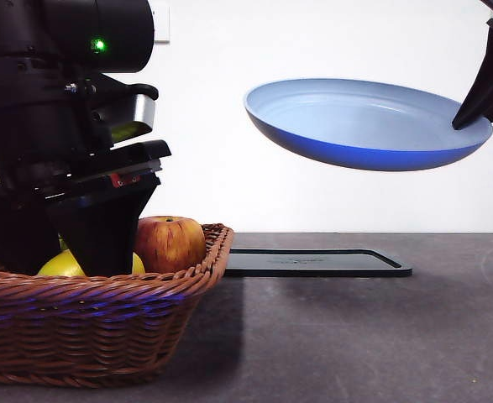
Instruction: Take the lemon from the basket,put the lemon in the plate,hand out the plate
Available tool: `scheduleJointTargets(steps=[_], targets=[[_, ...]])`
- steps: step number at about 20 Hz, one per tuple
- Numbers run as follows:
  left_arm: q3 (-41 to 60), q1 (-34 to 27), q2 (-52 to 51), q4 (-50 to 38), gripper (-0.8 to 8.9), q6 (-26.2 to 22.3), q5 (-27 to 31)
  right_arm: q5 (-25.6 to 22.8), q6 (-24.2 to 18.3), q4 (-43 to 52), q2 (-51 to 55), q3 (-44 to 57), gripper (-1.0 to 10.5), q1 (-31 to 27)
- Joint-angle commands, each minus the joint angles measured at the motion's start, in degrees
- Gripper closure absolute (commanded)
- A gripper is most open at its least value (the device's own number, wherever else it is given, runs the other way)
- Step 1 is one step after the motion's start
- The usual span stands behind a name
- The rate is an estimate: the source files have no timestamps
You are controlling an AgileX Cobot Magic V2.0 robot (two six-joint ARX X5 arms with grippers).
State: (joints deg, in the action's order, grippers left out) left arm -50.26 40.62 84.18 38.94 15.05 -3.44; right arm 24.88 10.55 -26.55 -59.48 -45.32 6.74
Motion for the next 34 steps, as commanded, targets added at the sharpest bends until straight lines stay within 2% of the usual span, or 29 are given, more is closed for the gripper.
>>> scheduleJointTargets(steps=[1, 8, 11, 12, 15, 18, 20, 24, 30, 31, 34], targets=[[-2.56, 0.57, 0.39, 1.57, 6.52, -0.11, 0.02, 0.15, 0.57, 0.81, -0.24, -1.03, 9.4, 0.02], [-17.73, 2.89, -4.63, 13.90, 6.53, -3.34, -0.09, -7.04, 2.78, 0.55, -1.09, -1.03, 9.4, 0.02], [-23.26, 5.07, -6.36, 14.49, 6.52, -3.56, -3.28, -6.75, 4.87, -1.16, -3.89, -1.03, 9.4, 0.31], [-24.72, 6.21, -6.38, 13.66, 6.52, -3.54, -4.50, -5.31, 5.11, -2.16, -5.05, -1.03, 9.4, 0.79], [-25.38, 9.53, -6.08, 9.27, 6.52, -3.78, -4.04, -0.76, 6.51, -3.45, -7.54, -1.03, 9.4, 2.78], [-25.38, 11.96, -3.56, 5.73, 6.52, -4.81, -3.85, -0.79, 6.62, -6.27, -8.02, -1.03, 9.4, 6.21], [-25.38, 12.39, -1.79, 4.96, 6.47, -5.42, -1.55, -0.79, 6.56, -8.46, -8.02, -1.03, 9.4, 8.04], [-25.38, 12.79, 2.84, 4.98, 6.46, -10.34, 0.39, -0.79, 6.47, -12.33, -8.02, -1.03, 9.4, 9.99], [-25.38, 15.21, 8.07, 4.68, 6.46, -10.88, 0.09, 1.14, 6.51, -13.03, -8.02, -1.03, 9.4, 12.13], [-25.38, 15.61, 8.24, 4.63, 6.39, -11.69, 0.00, 1.16, 6.51, -12.98, -8.02, -1.03, 9.4, 12.20], [-25.38, 16.96, 8.33, 3.54, 5.08, -13.81, 0.24, 1.18, 6.51, -12.94, -8.02, -1.03, 9.4, 12.20]])
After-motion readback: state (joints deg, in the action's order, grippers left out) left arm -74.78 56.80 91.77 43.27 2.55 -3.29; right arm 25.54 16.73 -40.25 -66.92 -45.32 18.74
